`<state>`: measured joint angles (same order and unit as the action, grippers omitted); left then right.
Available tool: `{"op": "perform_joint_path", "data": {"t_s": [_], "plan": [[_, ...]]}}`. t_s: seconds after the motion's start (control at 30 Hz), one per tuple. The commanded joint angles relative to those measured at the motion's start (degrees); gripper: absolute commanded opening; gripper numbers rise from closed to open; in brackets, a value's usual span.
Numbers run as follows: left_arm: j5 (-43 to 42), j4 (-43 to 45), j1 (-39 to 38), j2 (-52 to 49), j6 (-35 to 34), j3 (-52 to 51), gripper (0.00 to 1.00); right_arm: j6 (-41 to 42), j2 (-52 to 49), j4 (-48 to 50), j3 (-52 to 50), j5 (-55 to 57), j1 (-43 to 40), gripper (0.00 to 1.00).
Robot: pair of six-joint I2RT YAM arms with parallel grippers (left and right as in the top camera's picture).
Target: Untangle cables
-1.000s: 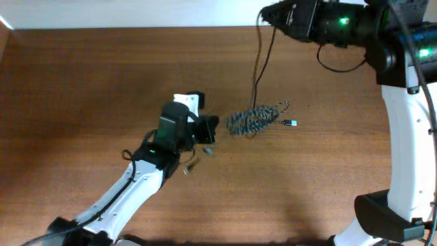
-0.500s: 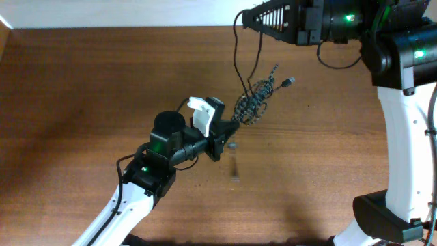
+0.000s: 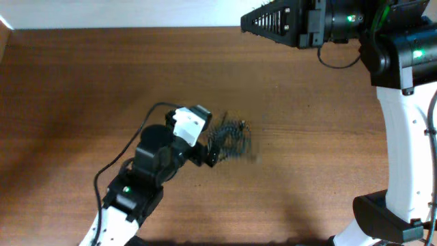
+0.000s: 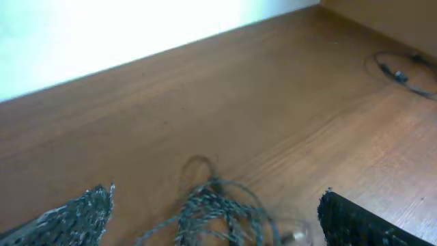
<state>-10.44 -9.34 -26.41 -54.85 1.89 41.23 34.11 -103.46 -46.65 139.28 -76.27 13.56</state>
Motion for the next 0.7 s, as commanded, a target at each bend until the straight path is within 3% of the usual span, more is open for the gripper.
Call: {"op": "perform_joint_path", "data": {"t_s": [0.0,0.07,0.1,0.13,0.17,0.2,0.23,0.27,0.3,0.33,0.37,0.4,0.47,0.5,0.6,0.63,0.67], "plan": [[-2.1,13.0,-0.1,-9.6,1.4,0.3,0.99,-0.6,0.5,0.2,0.5,-6.9,0.3,0.1],[-2.5,19.3,-0.1,-16.5,1.4,0.3,0.99,-2.6,0.5,0.2,0.5,-6.4,0.2,0.12],[0.4,17.9,-0.1,-18.4,1.4,0.3,0.99,-8.5,0.5,-0.5,0.5,-3.8,0.2,0.23],[4.5,14.7,0.0,-17.4,0.7,0.3,0.99,-16.2,0.5,-6.7,0.5,10.0,0.2,0.36],[10.4,12.5,0.0,-15.0,-3.2,0.3,0.99,-18.7,0.3,-14.2,0.5,33.8,0.3,0.39],[20.6,9.6,0.0,-11.6,-8.7,0.3,0.99,-18.7,-0.3,-19.6,0.5,48.0,0.7,0.39],[31.8,4.3,1.4,-6.1,-18.4,0.3,0.99,-18.7,-2.0,-28.5,0.5,52.3,0.7,0.42],[33.4,-0.9,4.5,-2.2,-29.3,0.3,0.99,-19.1,-5.0,-40.6,0.5,52.4,1.7,0.43],[34.3,-5.7,8.0,-1.4,-41.0,0.3,0.99,-20.6,-6.9,-45.7,0.4,52.4,3.4,0.43],[34.2,-9.4,10.9,-1.4,-48.4,0.3,0.99,-22.4,-9.5,-50.6,0.4,52.6,5.9,0.45],[32.0,-15.0,16.5,-1.4,-56.7,0.3,0.99,-22.9,-12.6,-50.0,-2.4,52.5,10.6,0.52],[26.3,-17.0,20.4,-1.4,-56.7,0.3,0.99,-22.5,-15.3,-49.7,-5.6,52.6,14.4,0.56],[24.8,-20.4,22.2,-1.4,-56.7,0.3,0.99,-19.9,-19.0,-47.0,-12.0,53.0,18.1,0.58],[24.8,-21.3,22.1,-1.4,-56.7,0.3,0.99,-15.2,-20.7,-42.5,-19.1,53.0,19.4,0.58],[24.8,-21.2,22.1,-1.4,-56.7,0.3,0.99,2.8,-20.7,-16.7,-46.7,53.0,21.9,0.59],[24.8,-21.2,22.1,-1.4,-56.7,0.3,0.99,6.9,-20.7,-9.3,-52.1,53.0,22.1,0.58],[24.8,-21.3,22.1,-1.4,-56.7,0.3,0.99,6.9,-20.7,-5.9,-54.8,53.0,22.1,0.41]]}}
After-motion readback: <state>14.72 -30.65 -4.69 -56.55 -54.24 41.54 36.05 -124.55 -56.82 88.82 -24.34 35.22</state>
